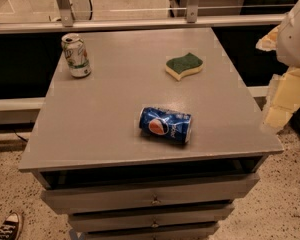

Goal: Move 7up can near sponge

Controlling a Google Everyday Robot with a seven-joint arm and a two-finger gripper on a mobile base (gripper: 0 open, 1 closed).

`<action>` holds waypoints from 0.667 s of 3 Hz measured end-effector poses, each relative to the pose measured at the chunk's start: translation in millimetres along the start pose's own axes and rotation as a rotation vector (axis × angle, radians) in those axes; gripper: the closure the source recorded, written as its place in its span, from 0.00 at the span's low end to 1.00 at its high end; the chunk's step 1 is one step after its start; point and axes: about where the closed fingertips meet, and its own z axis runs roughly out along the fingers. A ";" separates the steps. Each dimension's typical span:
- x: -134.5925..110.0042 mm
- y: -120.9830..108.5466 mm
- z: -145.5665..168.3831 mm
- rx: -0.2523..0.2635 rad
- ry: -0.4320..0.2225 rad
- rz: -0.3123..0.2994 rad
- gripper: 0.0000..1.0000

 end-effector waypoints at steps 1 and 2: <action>-3.8 -1.3 -1.0 0.007 -0.014 -0.007 0.00; -39.8 -13.5 10.9 0.003 -0.109 -0.049 0.00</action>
Offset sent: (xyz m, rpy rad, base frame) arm 0.0665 0.0967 -0.0013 0.2358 -0.0757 0.1973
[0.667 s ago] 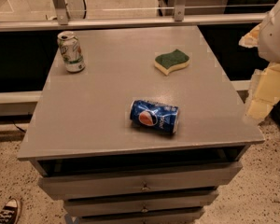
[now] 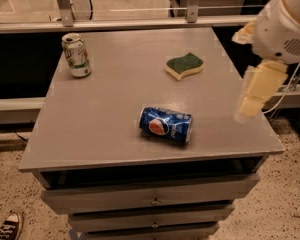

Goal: Move 7up can near sponge

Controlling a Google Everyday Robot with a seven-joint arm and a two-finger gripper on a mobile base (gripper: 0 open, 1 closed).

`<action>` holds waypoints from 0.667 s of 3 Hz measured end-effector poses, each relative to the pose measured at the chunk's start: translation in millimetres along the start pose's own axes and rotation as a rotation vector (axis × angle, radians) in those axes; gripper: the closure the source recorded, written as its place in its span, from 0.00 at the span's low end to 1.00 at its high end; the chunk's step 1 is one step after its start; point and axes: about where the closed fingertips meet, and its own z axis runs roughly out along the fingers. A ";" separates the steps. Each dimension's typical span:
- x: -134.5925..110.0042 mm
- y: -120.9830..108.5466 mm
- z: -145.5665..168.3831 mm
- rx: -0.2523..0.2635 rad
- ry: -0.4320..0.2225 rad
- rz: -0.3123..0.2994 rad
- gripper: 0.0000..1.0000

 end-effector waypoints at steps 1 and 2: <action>-63.0 -23.9 28.3 -0.012 -0.145 -0.056 0.00; -133.0 -41.5 57.2 -0.038 -0.311 -0.084 0.00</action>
Offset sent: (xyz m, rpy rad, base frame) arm 0.1120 0.2023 0.0012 0.4387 -0.0706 0.2539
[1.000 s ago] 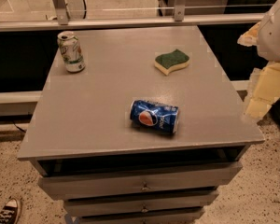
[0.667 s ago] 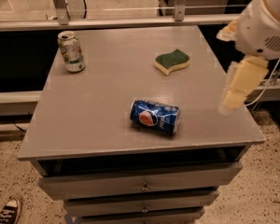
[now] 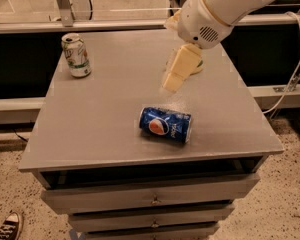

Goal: Move 7up can near sponge

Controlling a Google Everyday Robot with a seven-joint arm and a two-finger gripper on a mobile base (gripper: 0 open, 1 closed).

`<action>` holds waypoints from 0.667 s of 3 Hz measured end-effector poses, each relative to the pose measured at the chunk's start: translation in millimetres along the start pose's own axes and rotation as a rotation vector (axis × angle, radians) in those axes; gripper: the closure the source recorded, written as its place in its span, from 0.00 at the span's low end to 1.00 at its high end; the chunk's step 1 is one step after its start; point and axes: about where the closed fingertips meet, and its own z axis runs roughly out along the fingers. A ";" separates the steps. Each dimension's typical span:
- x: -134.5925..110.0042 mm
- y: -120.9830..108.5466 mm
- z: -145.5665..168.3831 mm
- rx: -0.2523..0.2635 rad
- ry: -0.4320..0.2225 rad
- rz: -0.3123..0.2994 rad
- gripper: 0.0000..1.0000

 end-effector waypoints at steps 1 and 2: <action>0.0 0.0 0.0 0.000 0.000 0.000 0.00; -5.1 0.0 7.6 0.002 -0.029 0.004 0.00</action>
Offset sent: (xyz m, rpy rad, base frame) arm 0.0077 0.0189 -0.0099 0.0803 -0.0060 0.0047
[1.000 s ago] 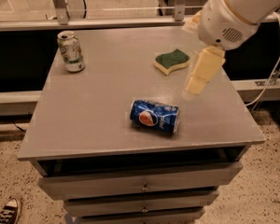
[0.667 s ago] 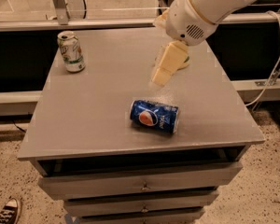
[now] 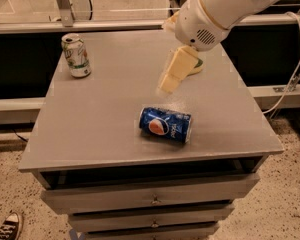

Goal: Move 7up can near sponge

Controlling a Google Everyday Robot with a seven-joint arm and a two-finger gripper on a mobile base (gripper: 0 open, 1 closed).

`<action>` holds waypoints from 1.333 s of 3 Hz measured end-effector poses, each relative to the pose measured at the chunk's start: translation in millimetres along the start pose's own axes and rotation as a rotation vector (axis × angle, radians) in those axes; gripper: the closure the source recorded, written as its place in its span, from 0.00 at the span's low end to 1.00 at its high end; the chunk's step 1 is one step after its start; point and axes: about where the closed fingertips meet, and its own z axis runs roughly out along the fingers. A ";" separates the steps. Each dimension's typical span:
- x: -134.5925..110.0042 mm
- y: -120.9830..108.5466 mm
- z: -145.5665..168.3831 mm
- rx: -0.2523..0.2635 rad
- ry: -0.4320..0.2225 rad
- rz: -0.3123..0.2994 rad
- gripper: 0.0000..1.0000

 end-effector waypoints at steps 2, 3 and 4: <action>-59.8 -38.4 89.1 0.014 -0.243 0.037 0.00; -96.2 -70.7 130.3 0.043 -0.362 0.058 0.00; -122.5 -96.0 171.0 0.048 -0.446 0.105 0.00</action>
Offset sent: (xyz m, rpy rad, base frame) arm 0.1226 0.1621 -0.0313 0.4399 -0.0765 0.0378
